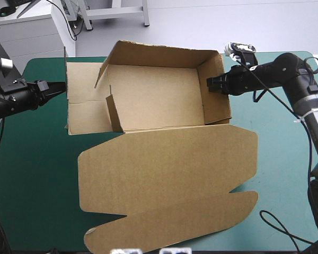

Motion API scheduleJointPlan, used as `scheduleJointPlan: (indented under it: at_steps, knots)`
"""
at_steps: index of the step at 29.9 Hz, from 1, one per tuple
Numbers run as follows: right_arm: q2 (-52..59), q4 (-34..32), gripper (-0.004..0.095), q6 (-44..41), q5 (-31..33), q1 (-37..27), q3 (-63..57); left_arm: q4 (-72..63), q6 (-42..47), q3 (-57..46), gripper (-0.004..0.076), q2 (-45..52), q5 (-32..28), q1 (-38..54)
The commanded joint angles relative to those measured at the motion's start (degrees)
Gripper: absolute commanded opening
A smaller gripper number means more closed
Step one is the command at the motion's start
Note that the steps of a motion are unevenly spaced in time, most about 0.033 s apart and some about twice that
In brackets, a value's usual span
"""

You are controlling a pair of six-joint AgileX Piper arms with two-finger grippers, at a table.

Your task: Fold the box

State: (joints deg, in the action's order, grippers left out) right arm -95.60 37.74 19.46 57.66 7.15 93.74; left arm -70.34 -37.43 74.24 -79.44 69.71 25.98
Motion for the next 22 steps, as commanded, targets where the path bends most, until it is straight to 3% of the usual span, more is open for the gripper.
scheduleJointPlan:
  at_steps: [1,14,22]
  knots:
    - [3.3,3.3,-0.0017,0.1,-6.3,2.5,1.6,-4.9,-0.7,1.5,-0.0008,2.6,4.2,-2.1]
    - [3.3,2.4,-0.0012,0.1,-13.0,5.4,1.6,-0.1,0.2,1.5,-0.0008,4.6,4.2,-5.0]
    - [3.3,-1.9,-0.0012,-1.4,-22.2,10.7,1.6,0.0,0.7,1.5,-0.0008,7.7,4.2,-5.0]
